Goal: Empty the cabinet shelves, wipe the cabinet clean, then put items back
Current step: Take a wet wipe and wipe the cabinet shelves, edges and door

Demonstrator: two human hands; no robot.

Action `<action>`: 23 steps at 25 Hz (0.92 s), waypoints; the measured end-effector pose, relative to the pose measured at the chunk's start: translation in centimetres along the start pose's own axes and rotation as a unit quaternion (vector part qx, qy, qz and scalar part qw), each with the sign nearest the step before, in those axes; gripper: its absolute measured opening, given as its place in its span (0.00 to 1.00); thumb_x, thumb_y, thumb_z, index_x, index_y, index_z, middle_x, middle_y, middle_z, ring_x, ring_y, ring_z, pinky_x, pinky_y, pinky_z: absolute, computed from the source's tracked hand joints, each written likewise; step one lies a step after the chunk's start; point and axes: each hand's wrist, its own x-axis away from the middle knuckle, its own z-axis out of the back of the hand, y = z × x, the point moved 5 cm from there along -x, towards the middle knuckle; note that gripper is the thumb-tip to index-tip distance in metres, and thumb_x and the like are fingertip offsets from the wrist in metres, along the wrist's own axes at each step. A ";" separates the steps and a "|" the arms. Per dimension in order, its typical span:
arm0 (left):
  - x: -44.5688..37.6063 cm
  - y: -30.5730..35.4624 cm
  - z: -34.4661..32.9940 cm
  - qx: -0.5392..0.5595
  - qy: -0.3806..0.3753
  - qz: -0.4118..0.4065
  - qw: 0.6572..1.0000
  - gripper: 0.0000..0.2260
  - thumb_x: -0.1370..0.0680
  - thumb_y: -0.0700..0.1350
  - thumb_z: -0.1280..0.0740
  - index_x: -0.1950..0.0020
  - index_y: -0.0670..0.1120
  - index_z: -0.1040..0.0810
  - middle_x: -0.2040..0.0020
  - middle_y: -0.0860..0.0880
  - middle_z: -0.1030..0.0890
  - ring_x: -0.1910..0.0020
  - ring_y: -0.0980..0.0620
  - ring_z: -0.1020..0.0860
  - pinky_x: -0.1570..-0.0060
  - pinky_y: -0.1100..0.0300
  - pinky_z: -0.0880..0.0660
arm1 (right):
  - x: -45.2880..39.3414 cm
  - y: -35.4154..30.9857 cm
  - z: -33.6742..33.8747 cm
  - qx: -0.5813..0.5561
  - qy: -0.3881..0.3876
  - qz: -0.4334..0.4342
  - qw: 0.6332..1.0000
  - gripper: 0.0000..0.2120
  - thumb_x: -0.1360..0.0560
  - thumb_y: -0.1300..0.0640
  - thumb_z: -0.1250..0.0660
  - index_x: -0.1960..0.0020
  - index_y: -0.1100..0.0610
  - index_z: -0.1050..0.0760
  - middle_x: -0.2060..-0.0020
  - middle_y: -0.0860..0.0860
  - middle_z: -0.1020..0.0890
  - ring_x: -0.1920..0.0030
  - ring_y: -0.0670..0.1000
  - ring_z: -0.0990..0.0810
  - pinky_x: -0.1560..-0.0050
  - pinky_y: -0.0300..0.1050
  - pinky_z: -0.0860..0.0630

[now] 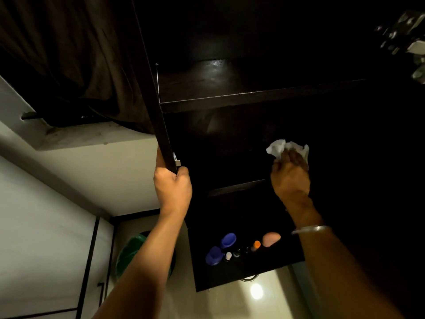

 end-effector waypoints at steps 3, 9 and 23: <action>-0.1 -0.2 0.0 -0.001 0.000 0.012 1.000 0.21 0.24 0.30 0.35 0.70 0.47 0.38 0.75 0.50 0.36 0.82 0.58 0.32 0.79 0.66 0.41 | 5.3 -4.9 -1.5 0.009 -0.003 0.074 0.997 0.27 0.18 0.52 0.56 0.31 0.63 0.28 0.29 0.63 0.29 0.25 0.61 0.38 0.22 0.55 0.50; 0.0 0.2 0.2 0.002 0.000 -0.012 1.000 0.17 0.25 0.29 0.36 0.65 0.49 0.34 0.73 0.49 0.34 0.78 0.57 0.32 0.76 0.61 0.38 | 11.7 -11.1 1.2 -0.135 -0.037 0.339 0.930 0.22 0.20 0.52 0.44 0.28 0.58 0.29 0.28 0.53 0.28 0.26 0.50 0.33 0.24 0.47 0.40; 0.3 0.5 0.0 0.008 0.015 -0.013 1.000 0.14 0.25 0.29 0.37 0.62 0.47 0.30 0.70 0.50 0.32 0.76 0.63 0.27 0.74 0.68 0.35 | 10.7 -20.6 -2.8 -0.165 -0.092 0.343 0.920 0.31 0.26 0.53 0.33 0.26 0.62 0.34 0.29 0.60 0.29 0.28 0.59 0.31 0.27 0.56 0.36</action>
